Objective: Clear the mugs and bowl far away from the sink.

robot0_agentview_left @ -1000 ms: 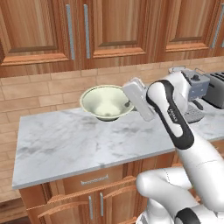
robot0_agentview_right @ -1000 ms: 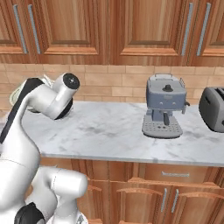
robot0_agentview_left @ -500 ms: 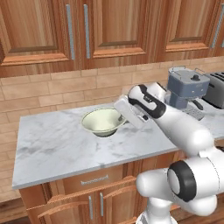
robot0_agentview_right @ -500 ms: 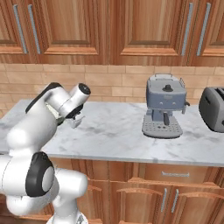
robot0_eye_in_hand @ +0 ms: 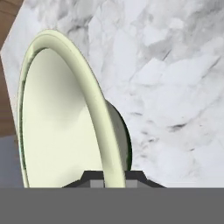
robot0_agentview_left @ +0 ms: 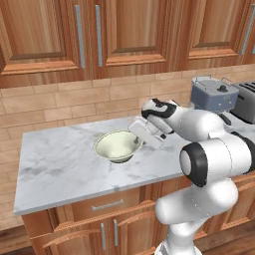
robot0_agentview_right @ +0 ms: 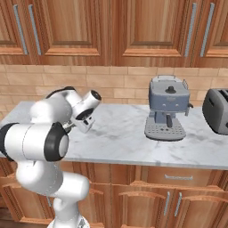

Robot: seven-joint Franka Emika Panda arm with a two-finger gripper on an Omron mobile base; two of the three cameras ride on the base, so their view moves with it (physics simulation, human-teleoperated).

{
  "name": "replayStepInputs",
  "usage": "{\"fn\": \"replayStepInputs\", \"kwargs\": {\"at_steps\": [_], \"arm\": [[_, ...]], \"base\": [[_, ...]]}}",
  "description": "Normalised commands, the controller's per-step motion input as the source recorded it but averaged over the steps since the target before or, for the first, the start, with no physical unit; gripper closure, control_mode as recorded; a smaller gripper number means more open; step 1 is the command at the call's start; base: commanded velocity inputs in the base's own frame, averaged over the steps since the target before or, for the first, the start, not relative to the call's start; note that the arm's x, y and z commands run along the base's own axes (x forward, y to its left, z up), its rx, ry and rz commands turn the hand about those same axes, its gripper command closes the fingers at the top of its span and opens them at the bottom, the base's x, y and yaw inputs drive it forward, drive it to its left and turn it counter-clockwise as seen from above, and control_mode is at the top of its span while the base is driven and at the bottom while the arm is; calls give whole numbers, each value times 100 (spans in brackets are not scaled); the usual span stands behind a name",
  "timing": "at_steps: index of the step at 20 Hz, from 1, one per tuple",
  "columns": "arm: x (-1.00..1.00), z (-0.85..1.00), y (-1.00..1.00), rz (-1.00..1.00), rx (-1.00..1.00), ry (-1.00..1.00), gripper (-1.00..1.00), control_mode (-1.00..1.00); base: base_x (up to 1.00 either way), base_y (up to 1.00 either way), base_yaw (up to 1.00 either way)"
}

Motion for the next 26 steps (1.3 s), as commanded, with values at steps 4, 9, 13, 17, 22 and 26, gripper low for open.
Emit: {"fn": "replayStepInputs", "kwargs": {"at_steps": [4, 9, 13, 17, 22, 26], "arm": [[37, -64, 0, 16, -8, -7, 100, -100], [32, -56, 0, 15, -10, -7, 100, -100], [24, -50, -4, 15, -8, -8, 100, -100], [6, -13, -6, 13, -6, -10, -100, -100], [-3, 52, 0, 4, -3, -6, -100, -100], [-23, 58, -6, 2, -6, -7, -100, -100]], "base": [[0, 0, 0], [0, 0, 0], [0, 0, 0], [0, 0, 0], [0, 0, 0], [0, 0, 0]]}}
